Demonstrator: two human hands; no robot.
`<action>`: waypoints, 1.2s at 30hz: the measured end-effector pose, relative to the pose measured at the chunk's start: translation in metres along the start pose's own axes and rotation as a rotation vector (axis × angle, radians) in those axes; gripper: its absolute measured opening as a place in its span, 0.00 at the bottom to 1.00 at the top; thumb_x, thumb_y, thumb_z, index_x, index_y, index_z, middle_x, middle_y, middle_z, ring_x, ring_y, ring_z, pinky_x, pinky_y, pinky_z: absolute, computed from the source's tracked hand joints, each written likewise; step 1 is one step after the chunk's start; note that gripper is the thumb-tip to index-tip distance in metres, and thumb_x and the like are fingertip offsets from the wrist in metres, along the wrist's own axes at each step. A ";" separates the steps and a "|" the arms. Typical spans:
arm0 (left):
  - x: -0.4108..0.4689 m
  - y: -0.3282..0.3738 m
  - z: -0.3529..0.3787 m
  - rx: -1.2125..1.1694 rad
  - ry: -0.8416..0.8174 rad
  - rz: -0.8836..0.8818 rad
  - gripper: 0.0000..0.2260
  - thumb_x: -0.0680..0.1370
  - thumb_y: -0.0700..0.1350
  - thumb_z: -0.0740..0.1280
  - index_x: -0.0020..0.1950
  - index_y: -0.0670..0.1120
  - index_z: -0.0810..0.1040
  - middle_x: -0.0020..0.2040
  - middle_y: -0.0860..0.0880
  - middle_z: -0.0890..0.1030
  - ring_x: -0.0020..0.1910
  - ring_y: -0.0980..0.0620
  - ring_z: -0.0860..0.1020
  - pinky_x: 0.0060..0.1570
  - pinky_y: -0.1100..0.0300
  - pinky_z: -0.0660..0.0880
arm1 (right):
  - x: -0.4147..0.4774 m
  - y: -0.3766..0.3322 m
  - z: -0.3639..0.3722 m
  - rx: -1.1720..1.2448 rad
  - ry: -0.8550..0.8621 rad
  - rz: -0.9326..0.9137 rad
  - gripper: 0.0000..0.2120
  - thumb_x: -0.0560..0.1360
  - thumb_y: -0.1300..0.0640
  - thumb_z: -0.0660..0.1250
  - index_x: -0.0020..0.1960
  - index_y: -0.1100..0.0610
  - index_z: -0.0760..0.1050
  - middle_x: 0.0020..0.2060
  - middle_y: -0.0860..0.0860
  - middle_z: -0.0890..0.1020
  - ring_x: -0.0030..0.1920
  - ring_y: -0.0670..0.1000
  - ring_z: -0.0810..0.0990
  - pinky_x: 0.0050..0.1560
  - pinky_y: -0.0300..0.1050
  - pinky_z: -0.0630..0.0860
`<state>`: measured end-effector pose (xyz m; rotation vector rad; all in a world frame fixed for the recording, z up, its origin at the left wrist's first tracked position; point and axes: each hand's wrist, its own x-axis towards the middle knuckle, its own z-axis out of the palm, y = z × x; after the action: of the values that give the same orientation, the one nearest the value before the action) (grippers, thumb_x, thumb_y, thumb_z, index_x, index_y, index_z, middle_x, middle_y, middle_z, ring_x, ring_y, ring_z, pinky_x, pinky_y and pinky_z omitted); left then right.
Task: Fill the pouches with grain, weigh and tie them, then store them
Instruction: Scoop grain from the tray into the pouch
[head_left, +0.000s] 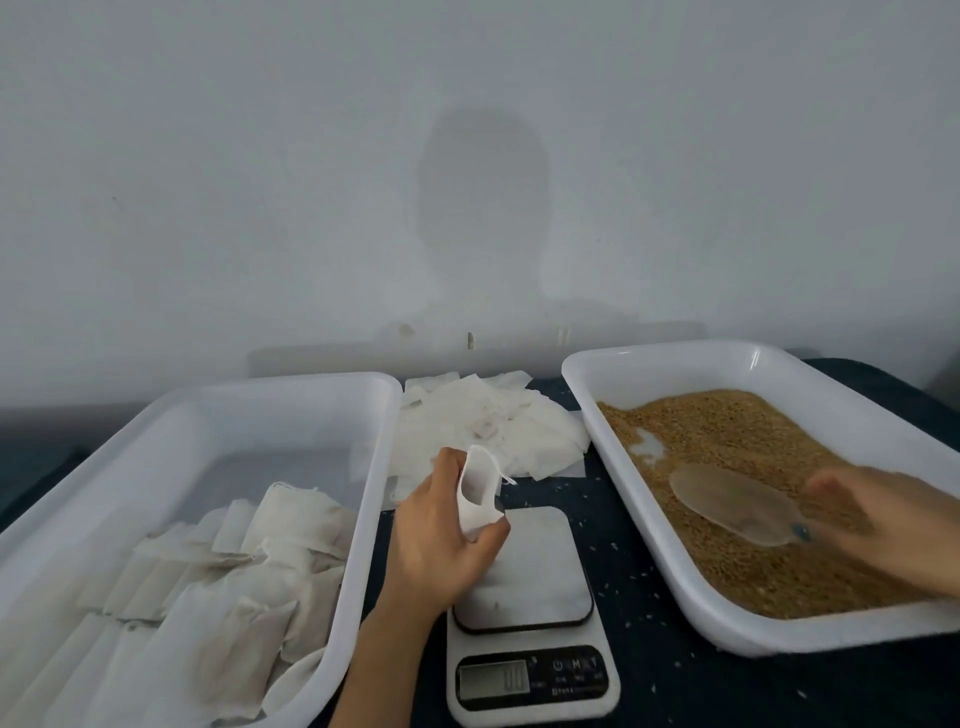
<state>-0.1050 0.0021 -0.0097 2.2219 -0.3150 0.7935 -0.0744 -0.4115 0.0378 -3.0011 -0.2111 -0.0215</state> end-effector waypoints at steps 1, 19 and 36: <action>-0.001 0.000 0.001 -0.007 0.001 -0.010 0.15 0.70 0.54 0.65 0.51 0.49 0.68 0.37 0.52 0.75 0.34 0.51 0.75 0.31 0.49 0.75 | 0.001 0.011 0.004 -0.030 -0.071 0.006 0.28 0.63 0.24 0.63 0.58 0.37 0.72 0.53 0.35 0.79 0.47 0.33 0.78 0.47 0.31 0.77; -0.007 -0.002 0.007 -0.062 -0.042 -0.051 0.16 0.73 0.55 0.65 0.54 0.48 0.69 0.40 0.49 0.77 0.38 0.47 0.78 0.36 0.46 0.76 | 0.032 0.027 -0.022 -0.255 -0.154 -0.236 0.08 0.77 0.35 0.59 0.52 0.35 0.72 0.47 0.37 0.76 0.45 0.37 0.77 0.47 0.35 0.76; -0.006 -0.003 0.006 -0.046 -0.068 -0.035 0.16 0.71 0.55 0.64 0.55 0.50 0.70 0.42 0.52 0.80 0.39 0.51 0.79 0.37 0.49 0.77 | 0.019 0.029 -0.013 -0.114 -0.396 -0.356 0.09 0.74 0.34 0.62 0.52 0.34 0.75 0.50 0.31 0.78 0.49 0.35 0.77 0.50 0.36 0.77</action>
<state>-0.1056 -0.0002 -0.0185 2.2085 -0.3231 0.6862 -0.0513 -0.4391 0.0477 -3.0027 -0.8054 0.5425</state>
